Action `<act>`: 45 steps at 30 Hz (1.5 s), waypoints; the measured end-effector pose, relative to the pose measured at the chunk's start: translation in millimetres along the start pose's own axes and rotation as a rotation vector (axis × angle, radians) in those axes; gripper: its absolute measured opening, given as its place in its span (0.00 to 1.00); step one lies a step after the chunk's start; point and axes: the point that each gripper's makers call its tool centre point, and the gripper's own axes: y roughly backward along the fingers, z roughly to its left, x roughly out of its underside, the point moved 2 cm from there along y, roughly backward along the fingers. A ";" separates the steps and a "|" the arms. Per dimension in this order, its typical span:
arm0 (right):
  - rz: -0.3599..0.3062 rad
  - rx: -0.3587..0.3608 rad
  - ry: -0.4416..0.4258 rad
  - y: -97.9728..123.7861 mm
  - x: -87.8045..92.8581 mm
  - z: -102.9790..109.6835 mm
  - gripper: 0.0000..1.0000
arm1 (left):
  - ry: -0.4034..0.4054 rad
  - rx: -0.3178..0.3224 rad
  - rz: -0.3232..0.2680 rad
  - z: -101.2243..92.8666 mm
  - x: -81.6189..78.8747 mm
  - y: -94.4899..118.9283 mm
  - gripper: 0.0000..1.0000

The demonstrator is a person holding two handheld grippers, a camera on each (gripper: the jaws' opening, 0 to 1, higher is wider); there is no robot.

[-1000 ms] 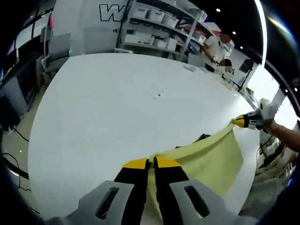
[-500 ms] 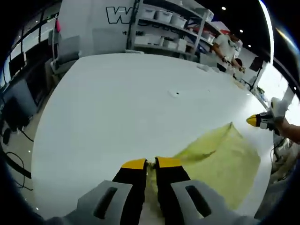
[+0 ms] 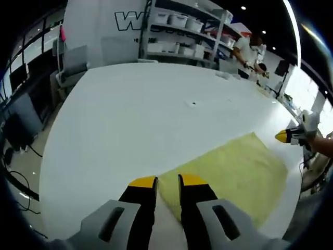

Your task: Fold the garment on the visible template until the final outline fits inside the template.

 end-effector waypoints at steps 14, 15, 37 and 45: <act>-0.009 -0.053 -0.040 19.9 17.3 23.5 0.20 | 0.000 0.039 -0.014 -13.9 32.8 30.6 0.29; -0.007 -0.056 -0.042 21.9 20.0 26.1 0.21 | 0.003 0.040 -0.014 -14.5 35.9 33.0 0.30; -0.003 -0.083 -0.118 40.9 52.1 56.6 0.28 | 0.045 0.081 0.001 -28.4 100.0 62.2 0.34; 0.007 -0.073 -0.160 43.1 68.1 63.9 0.28 | 0.064 0.086 0.009 -32.9 118.3 63.2 0.34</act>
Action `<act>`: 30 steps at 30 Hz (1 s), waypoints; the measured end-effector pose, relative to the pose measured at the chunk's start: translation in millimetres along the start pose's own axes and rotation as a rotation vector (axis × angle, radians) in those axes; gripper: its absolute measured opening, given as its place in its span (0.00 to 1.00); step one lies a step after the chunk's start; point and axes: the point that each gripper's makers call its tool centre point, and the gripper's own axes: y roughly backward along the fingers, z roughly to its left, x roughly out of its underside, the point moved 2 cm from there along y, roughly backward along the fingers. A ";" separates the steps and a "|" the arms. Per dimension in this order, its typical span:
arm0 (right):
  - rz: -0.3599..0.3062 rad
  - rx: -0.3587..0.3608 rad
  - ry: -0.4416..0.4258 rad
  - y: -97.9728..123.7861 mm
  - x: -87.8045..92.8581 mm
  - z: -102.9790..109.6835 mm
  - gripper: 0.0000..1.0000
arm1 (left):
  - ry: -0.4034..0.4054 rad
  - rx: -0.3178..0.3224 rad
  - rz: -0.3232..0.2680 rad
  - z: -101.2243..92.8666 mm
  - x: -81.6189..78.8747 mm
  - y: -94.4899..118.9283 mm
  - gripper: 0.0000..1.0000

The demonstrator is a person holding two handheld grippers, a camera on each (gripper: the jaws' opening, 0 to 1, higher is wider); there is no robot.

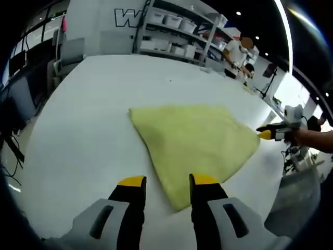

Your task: Fold the garment on the visible template until the final outline fits inside the template.

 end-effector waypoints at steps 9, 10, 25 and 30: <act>-0.008 -0.003 -0.084 -2.2 11.5 8.1 0.26 | 0.036 0.009 0.002 -6.8 13.6 -2.9 0.31; -0.011 0.010 -0.089 -2.9 12.5 7.3 0.27 | 0.038 0.009 0.002 -8.3 14.7 -2.8 0.31; -0.028 -0.066 -0.268 -10.5 16.5 26.7 0.03 | 0.090 0.039 0.022 -19.5 25.8 -9.1 0.10; -0.032 -0.075 -0.285 -8.7 15.7 28.2 0.00 | 0.109 0.043 0.024 -20.0 26.9 -8.3 0.05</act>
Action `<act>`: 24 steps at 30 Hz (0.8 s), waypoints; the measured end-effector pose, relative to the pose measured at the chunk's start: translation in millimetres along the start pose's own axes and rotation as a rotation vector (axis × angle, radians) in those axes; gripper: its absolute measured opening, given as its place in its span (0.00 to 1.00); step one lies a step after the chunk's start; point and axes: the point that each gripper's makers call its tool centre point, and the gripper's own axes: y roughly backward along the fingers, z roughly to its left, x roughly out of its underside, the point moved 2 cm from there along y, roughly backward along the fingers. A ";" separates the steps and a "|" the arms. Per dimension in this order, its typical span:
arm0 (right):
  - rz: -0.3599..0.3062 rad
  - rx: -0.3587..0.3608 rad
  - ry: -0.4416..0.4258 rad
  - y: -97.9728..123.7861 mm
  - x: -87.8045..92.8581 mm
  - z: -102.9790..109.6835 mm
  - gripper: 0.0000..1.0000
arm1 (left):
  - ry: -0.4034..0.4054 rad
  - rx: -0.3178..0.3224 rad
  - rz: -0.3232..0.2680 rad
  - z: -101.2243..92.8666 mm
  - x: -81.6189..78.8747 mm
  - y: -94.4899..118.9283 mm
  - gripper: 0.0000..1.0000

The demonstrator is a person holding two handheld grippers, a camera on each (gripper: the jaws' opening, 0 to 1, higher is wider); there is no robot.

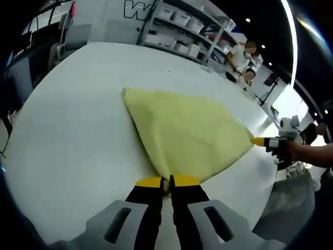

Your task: Fold the garment on the visible template until the final outline fits inside the template.

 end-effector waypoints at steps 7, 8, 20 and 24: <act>-0.003 -0.002 0.065 7.1 0.9 1.9 0.00 | 0.003 0.005 -0.007 -2.5 2.0 3.9 0.04; -0.002 -0.002 0.072 8.1 1.6 1.9 0.00 | 0.004 0.007 -0.007 -1.8 2.6 4.1 0.04; 0.024 -0.007 0.111 25.5 19.6 6.6 0.00 | -0.003 0.023 0.004 -8.8 17.3 15.3 0.03; 0.023 -0.004 0.109 28.7 23.5 6.7 0.00 | 0.001 0.024 0.000 -10.7 20.9 18.6 0.03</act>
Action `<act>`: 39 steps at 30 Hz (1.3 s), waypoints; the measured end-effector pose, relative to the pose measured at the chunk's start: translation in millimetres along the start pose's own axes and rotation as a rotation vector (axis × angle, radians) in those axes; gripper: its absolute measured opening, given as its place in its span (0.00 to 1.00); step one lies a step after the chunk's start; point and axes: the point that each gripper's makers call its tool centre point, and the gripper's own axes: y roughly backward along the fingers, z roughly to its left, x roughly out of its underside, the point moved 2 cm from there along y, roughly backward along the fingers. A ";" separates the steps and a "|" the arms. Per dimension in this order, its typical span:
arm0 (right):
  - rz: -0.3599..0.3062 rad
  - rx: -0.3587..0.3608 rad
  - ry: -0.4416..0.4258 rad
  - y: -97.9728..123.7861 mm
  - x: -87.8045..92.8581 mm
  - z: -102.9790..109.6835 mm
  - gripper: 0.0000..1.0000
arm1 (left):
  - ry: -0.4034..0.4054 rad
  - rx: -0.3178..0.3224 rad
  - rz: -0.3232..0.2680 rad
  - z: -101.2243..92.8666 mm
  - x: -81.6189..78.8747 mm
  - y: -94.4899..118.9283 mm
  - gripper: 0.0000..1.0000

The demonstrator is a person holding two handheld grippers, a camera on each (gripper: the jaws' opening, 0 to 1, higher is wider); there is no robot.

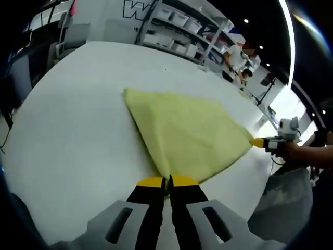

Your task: Fold the garment on the visible template until the final outline fits inside the template.

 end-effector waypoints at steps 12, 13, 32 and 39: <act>0.003 0.001 0.004 9.8 8.7 4.9 0.00 | 0.001 -0.001 -0.002 -5.2 11.5 7.4 0.03; 0.004 0.001 0.008 10.6 9.3 5.3 0.00 | 0.001 -0.002 -0.002 -5.6 12.0 8.5 0.03; 0.031 -0.004 0.037 12.2 13.2 12.5 0.00 | -0.010 -0.017 -0.016 -1.2 14.2 17.9 0.03; 0.046 -0.011 0.078 14.3 15.0 13.8 0.00 | -0.049 -0.034 -0.010 -3.2 15.4 20.4 0.05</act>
